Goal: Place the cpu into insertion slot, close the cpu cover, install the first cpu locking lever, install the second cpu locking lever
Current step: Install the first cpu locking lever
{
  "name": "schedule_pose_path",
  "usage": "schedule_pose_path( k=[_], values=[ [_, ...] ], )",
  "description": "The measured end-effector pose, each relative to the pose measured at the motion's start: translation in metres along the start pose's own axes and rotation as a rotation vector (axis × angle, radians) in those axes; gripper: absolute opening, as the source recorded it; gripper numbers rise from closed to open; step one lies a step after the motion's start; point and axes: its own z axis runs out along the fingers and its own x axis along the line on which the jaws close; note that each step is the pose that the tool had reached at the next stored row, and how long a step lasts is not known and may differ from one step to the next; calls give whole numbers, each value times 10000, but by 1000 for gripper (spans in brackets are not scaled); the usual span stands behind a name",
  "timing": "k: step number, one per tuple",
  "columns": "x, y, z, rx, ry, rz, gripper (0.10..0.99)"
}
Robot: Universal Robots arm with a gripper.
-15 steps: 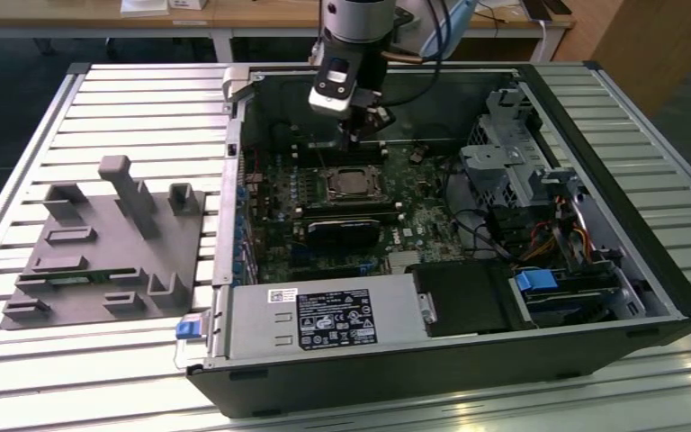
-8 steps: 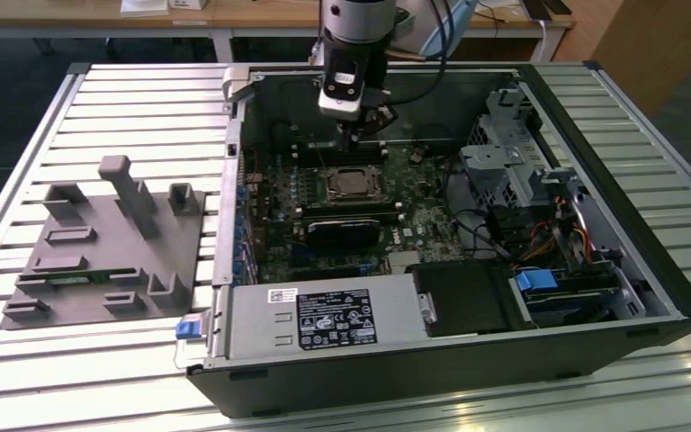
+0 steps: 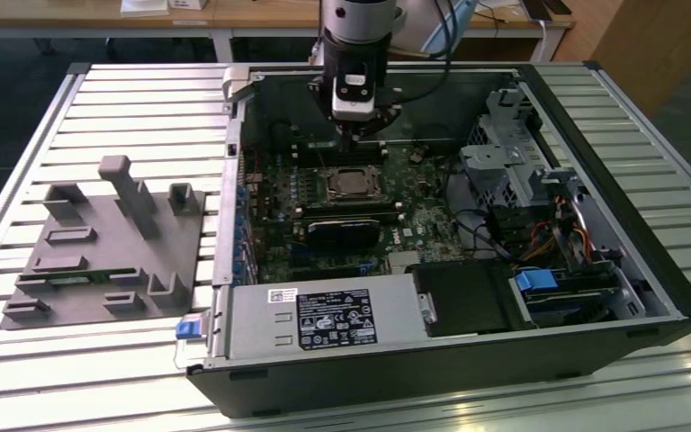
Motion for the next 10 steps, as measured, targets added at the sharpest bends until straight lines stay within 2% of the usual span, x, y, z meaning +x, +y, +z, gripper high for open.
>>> schedule_pose_path(
  k=[10],
  values=[
    [0, 0, 5, 5, 48, -1608, 106]
  ],
)
